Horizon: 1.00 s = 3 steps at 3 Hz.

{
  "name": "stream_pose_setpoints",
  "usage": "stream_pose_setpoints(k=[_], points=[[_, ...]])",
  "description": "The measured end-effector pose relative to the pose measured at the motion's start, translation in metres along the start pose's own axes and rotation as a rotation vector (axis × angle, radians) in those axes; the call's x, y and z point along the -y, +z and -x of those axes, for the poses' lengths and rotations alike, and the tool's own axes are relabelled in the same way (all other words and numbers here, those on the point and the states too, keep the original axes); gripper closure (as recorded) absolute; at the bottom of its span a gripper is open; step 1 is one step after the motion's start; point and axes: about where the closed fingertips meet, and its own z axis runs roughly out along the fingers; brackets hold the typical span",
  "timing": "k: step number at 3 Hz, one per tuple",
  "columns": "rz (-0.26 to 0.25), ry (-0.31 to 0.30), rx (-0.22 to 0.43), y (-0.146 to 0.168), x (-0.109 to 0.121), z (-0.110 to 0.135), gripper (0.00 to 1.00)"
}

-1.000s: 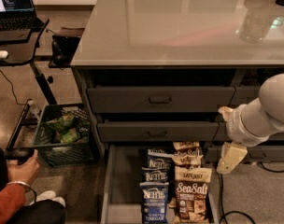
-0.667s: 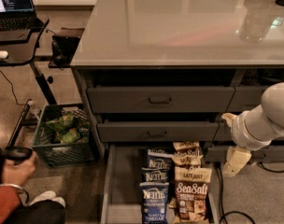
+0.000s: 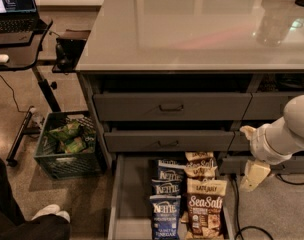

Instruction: Pick brown chip bag from bottom drawer and place on counter

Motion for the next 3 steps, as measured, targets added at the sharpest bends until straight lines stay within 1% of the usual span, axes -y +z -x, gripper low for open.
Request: stream_pose_setpoints(k=[1, 2, 3], points=[[-0.037, 0.053, 0.023, 0.017, -0.001, -0.015, 0.00], [-0.081, 0.142, 0.052, 0.058, 0.008, -0.052, 0.00], [-0.089, 0.181, 0.092, 0.106, 0.016, -0.081, 0.00]])
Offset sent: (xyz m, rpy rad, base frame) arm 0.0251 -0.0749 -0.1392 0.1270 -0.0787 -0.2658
